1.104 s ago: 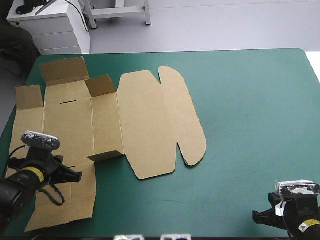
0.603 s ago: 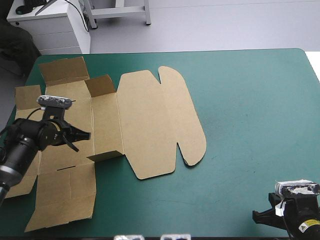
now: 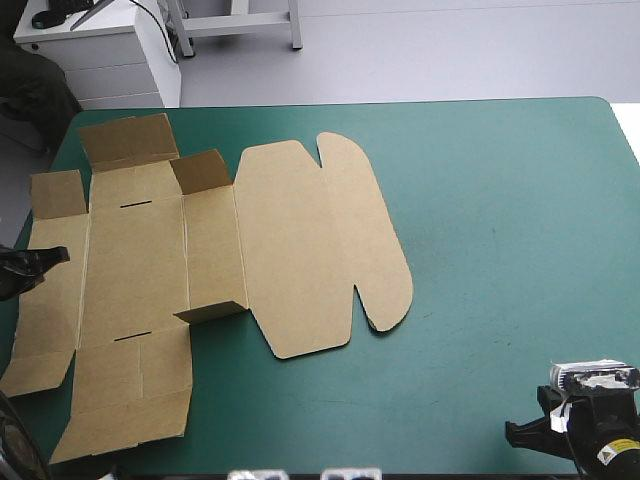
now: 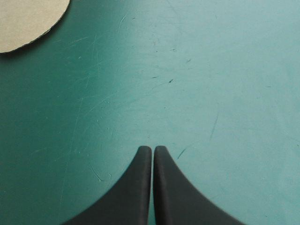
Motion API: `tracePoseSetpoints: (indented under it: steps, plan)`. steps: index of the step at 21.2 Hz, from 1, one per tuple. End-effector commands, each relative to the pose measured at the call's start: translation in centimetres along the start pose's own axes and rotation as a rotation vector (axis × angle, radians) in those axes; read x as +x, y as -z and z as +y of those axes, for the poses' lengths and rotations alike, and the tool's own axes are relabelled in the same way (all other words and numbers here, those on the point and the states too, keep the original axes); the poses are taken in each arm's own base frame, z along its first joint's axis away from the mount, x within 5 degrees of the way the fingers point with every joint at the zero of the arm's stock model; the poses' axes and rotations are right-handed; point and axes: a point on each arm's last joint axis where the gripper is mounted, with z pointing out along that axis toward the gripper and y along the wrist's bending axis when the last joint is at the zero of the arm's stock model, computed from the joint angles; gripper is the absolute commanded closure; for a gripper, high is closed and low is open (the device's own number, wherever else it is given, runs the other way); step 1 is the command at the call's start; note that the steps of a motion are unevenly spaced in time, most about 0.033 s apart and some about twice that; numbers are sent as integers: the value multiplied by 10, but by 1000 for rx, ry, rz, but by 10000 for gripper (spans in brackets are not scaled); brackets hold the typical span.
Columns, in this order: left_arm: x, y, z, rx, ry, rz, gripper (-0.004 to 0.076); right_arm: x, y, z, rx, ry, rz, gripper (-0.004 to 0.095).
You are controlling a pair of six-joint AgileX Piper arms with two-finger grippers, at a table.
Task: Fold the box
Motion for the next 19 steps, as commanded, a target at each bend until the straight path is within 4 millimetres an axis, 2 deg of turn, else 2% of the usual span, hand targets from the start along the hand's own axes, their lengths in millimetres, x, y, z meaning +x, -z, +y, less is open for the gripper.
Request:
tracePoseSetpoints:
  steps: [1,2,9,13,19]
  plan:
    - [-11,11,19,26,82,-107,731,-11,4,-1,6,6,-68,912]
    - [-9,9,34,29,136,-113,731,-11,4,-1,6,6,-68,912]
    - [-2,3,97,55,256,-44,730,-11,4,-1,10,8,-67,912]
    - [-16,-4,109,150,173,-9,724,-11,4,-1,10,8,-67,912]
    - [-33,-6,124,84,145,-77,728,-11,4,-1,10,8,-67,912]
